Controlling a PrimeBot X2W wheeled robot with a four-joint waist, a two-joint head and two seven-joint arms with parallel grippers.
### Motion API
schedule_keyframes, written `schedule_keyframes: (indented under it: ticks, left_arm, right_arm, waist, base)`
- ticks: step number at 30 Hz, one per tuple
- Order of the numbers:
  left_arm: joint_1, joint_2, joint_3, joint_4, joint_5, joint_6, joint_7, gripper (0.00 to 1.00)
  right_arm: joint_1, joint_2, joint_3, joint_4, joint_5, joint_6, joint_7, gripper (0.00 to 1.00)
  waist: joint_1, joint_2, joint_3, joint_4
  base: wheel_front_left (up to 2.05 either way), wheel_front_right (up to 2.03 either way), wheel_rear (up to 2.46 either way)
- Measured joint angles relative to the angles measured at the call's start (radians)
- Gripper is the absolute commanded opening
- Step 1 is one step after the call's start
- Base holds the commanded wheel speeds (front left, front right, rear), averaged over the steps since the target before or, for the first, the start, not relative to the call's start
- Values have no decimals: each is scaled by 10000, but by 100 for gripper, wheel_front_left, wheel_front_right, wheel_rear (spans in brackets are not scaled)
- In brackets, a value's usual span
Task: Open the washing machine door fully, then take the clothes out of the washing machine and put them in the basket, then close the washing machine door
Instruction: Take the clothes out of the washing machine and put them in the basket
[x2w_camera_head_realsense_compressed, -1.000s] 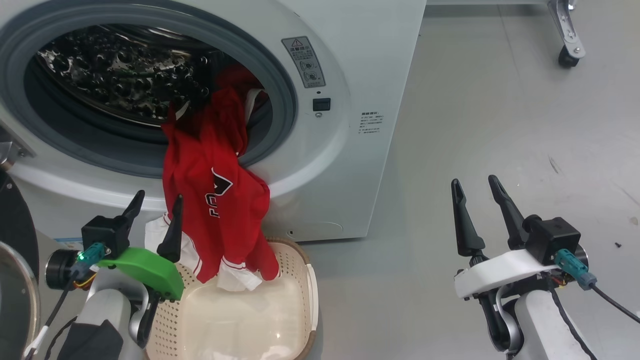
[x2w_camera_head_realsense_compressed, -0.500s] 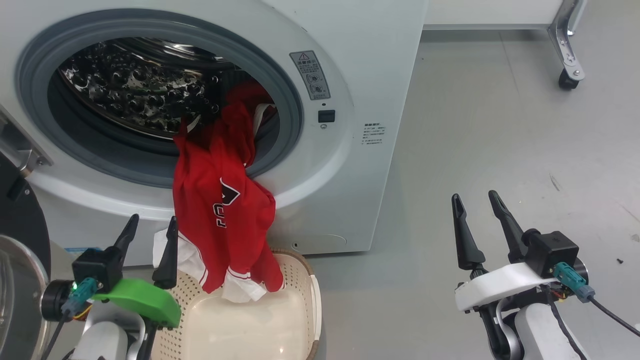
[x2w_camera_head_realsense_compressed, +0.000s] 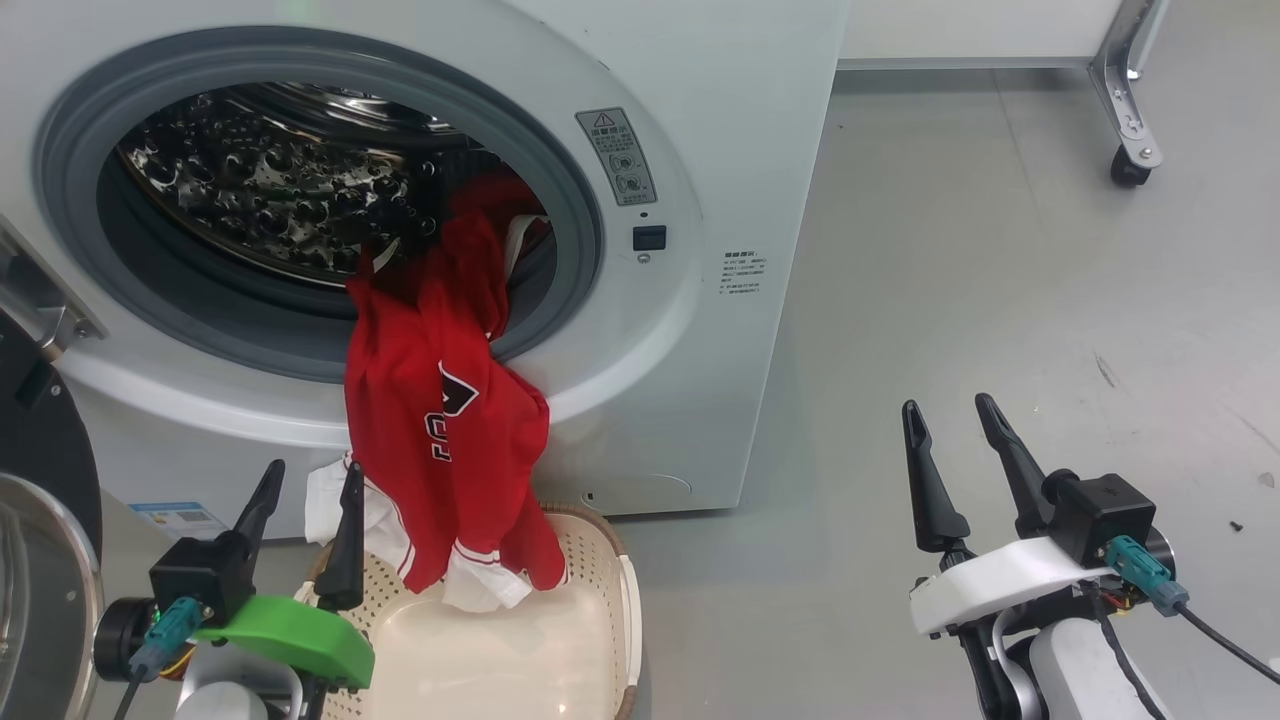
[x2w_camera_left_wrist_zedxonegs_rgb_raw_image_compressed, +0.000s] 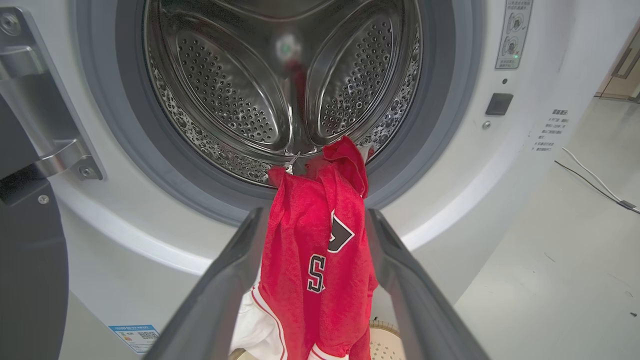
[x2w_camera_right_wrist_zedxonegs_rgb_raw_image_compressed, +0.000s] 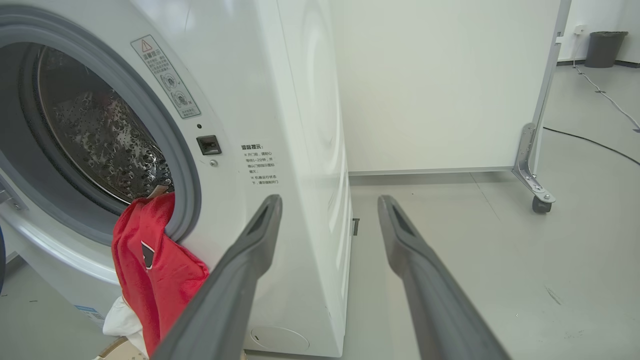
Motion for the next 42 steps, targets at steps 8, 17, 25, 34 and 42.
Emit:
schedule_keyframes:
  ticks: [8,17,25,34,42]
  left_arm:
    - [174,-25,75,-362,17,8,0,100]
    - [446,-69,119,-531,113,8,0,100]
    - [584,-148,148,-683,173,8,0,100]
    - [665,-194,163,-765,186,8,0,100]
    - [676,-203,180,-895,190,8,0,100]
  right_arm:
    - [0,0,17,-2,-2,4,0,100]
    - [8,0,56,4,-2,75,0,100]
    - [29,2,79,4,-2,77,0,100]
    - [158,2,77,2,-2,77,0,100]
    - [166,2,77,-2,-2,79,0,100]
  waist:
    - [0,0,-18,-31]
    - [0,0,-49,-69]
    - [0,0,-80,-107]
    - [0,0,-111,-136]
    - [0,0,-94,-149]
  base:
    - [0,0,0]
    - [0,0,0]
    - [0,0,0]
    - [0,0,0]
    - [0,0,0]
